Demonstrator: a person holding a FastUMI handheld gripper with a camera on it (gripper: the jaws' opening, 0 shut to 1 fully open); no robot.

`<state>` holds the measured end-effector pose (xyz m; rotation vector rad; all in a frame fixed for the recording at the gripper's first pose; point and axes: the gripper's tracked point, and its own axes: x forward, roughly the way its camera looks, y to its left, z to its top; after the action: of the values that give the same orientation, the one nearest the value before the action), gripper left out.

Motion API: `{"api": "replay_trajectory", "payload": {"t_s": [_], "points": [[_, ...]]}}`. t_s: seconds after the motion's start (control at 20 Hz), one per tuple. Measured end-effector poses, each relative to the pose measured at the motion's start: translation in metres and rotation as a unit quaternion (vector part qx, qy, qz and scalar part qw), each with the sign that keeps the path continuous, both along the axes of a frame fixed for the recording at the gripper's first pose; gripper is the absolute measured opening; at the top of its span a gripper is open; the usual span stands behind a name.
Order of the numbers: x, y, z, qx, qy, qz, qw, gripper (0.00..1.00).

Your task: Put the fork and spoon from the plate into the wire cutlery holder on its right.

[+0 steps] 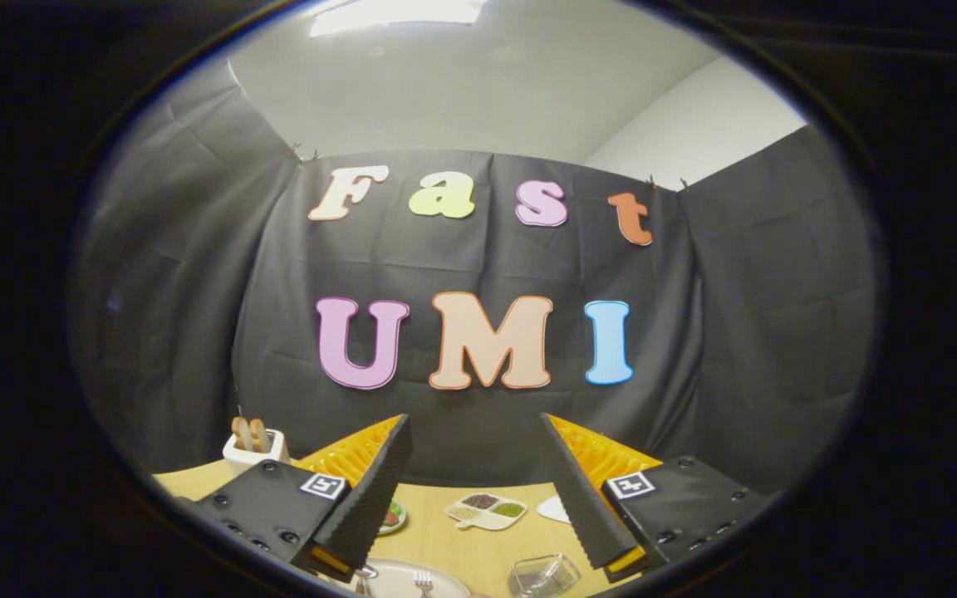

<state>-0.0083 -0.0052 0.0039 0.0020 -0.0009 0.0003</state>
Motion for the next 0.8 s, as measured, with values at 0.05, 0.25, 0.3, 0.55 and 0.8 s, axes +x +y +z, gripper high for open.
{"api": "replay_trajectory", "payload": {"t_s": [0.05, 0.25, 0.3, 0.55, 0.8], "points": [[0.0, 0.0, 0.0, 0.001, 0.001, 0.001, 1.0, 0.98], [0.003, -0.001, -0.013, 0.002, 0.019, -0.001, 1.0, 0.98], [0.004, -0.001, -0.022, 0.003, 0.031, 0.001, 1.0, 0.98], [0.005, 0.002, -0.057, 0.004, 0.082, 0.007, 0.997, 0.98], [-0.007, 0.015, -0.132, -0.034, 0.186, 0.048, 0.981, 0.98]]}}
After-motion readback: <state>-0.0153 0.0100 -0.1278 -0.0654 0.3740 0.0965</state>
